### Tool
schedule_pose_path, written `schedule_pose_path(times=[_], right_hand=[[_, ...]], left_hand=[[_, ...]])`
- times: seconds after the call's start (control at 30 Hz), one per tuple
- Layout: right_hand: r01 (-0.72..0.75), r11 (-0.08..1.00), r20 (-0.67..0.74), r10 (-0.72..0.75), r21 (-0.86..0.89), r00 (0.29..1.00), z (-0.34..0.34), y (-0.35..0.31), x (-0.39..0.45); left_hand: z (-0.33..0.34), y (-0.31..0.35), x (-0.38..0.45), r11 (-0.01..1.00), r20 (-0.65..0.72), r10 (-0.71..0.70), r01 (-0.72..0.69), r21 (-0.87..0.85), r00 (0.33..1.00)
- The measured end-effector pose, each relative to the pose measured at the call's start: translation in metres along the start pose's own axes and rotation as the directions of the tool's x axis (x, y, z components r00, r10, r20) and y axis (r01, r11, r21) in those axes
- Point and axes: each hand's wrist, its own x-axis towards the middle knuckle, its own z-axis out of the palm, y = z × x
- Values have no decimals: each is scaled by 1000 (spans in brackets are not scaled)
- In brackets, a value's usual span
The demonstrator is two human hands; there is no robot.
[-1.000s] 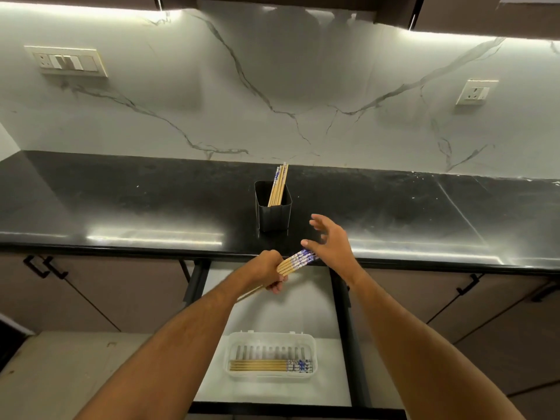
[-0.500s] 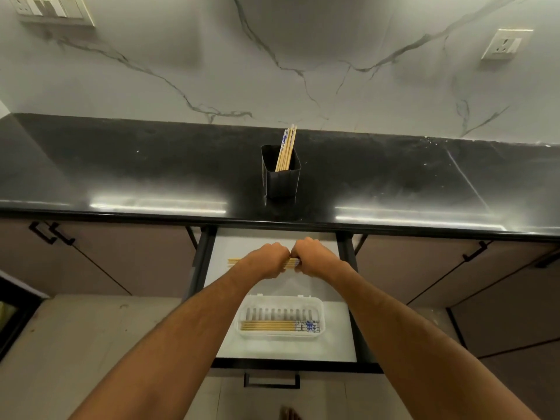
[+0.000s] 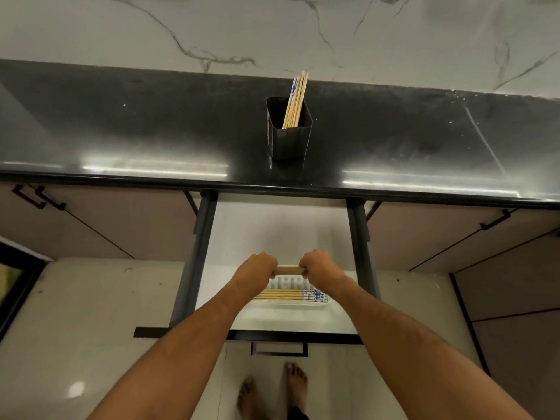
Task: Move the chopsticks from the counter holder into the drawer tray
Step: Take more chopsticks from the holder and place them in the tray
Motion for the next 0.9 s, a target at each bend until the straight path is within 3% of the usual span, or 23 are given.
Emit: schedule_pose_path(times=[0.4,0.9], right_hand=[[0,996,-14,-2,-86,1000,60,14,24],[50,987,-41,-57,-153,998,88,32,33]], left_hand=[[50,-5,14,995,-23,-96,96,10,995],[92,-4,41,994,-17,-95,96,49,995]])
